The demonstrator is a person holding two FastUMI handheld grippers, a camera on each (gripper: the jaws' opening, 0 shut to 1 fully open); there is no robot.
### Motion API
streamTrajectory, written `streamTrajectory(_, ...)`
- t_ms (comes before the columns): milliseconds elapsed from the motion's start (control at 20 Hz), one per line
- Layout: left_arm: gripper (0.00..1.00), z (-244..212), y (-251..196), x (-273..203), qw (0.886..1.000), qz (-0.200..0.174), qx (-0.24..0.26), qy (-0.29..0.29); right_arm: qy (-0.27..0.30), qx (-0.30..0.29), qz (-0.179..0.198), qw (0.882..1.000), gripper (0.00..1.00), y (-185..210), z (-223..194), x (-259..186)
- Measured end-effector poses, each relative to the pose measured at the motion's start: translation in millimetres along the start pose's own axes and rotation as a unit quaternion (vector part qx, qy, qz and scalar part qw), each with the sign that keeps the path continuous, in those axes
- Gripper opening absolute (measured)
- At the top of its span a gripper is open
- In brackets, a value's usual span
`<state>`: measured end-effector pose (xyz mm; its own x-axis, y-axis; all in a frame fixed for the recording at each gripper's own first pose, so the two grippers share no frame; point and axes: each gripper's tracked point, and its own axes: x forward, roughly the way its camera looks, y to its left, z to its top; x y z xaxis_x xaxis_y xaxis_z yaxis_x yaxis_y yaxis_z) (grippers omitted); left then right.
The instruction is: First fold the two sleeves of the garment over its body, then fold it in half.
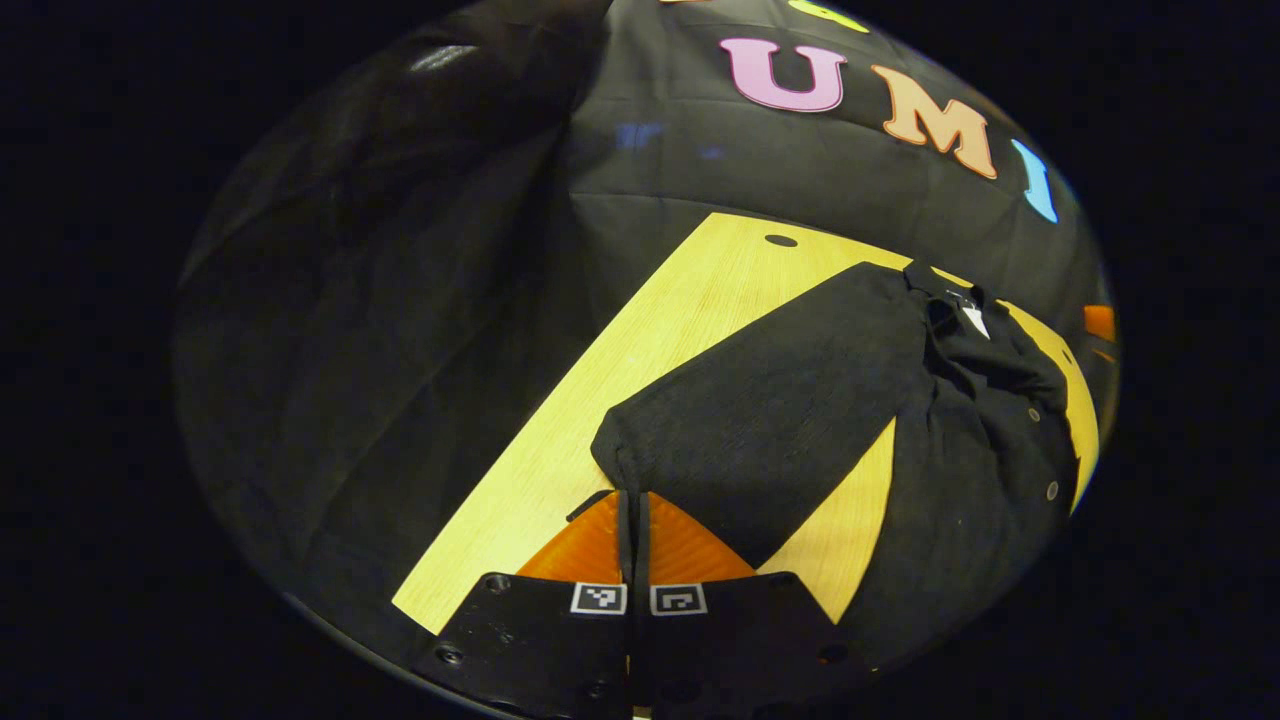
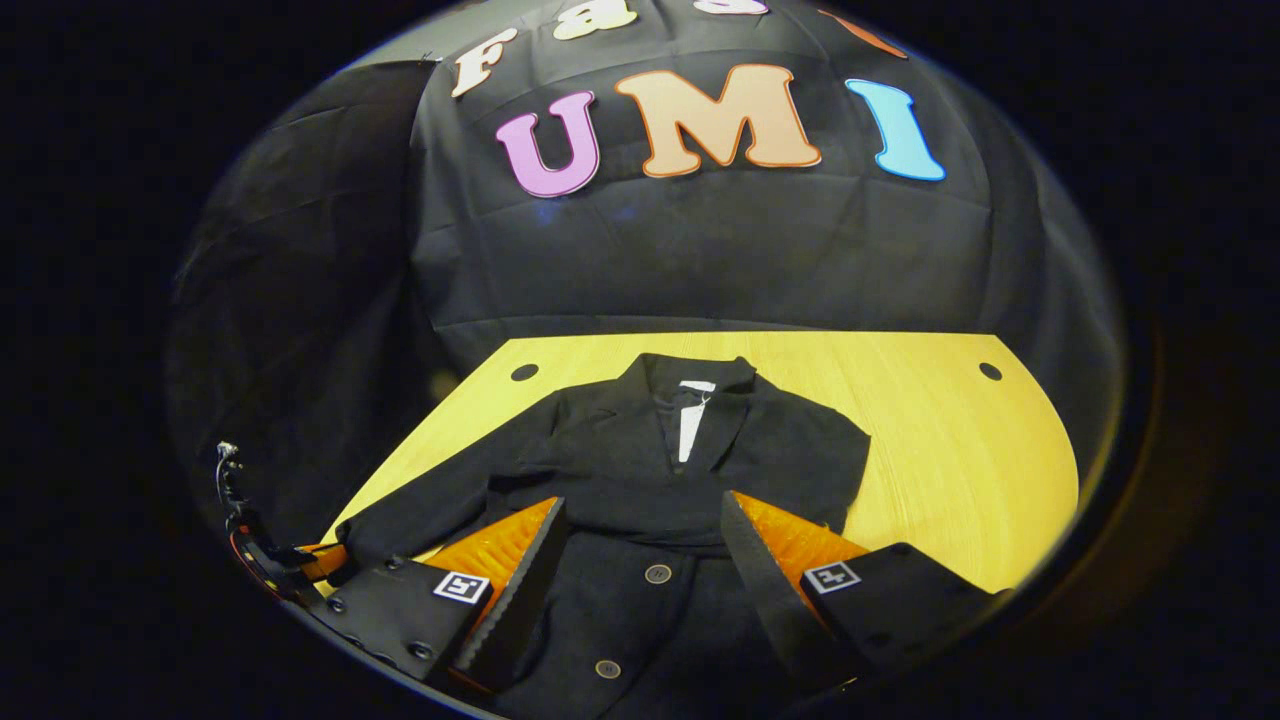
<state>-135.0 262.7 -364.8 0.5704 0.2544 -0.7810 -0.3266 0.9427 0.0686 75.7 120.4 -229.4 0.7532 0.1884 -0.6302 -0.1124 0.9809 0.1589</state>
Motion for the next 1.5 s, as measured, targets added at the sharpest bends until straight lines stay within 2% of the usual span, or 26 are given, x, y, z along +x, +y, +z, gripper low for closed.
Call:
streamTrajectory(50, 0.00, 3, -4, -2, 1.000, -0.003, -0.006, 0.002, -0.012, -0.002, 0.000, 1.000, 0.93, -1, 4, -5)
streamTrajectory(100, 0.00, 9, -6, -3, 1.000, -0.003, -0.009, 0.000, -0.023, -0.004, 0.001, 1.000, 0.98, -2, 5, -11)
streamTrajectory(350, 0.00, 61, -31, -18, 0.999, -0.016, 0.007, -0.043, -0.047, -0.008, 0.004, 0.999, 0.98, -14, 8, -32)
streamTrajectory(550, 0.00, 114, -73, -31, 0.995, -0.050, 0.021, -0.083, -0.059, 0.004, 0.001, 0.998, 0.98, -31, 3, -49)
streamTrajectory(800, 0.00, 164, -138, -36, 0.985, -0.095, 0.072, -0.124, -0.061, 0.019, -0.013, 0.998, 0.98, -60, -13, -68)
streamTrajectory(1150, 0.00, 192, -240, -30, 0.969, -0.159, 0.123, -0.142, -0.060, 0.045, -0.040, 0.996, 0.98, -101, -32, -92)
streamTrajectory(1250, 0.00, 192, -265, -30, 0.966, -0.173, 0.132, -0.141, -0.062, 0.049, -0.049, 0.996, 1.00, -115, -34, -100)
streamTrajectory(1500, 0.00, 188, -329, -33, 0.954, -0.214, 0.162, -0.136, -0.061, 0.063, -0.066, 0.994, 0.98, -141, -43, -113)
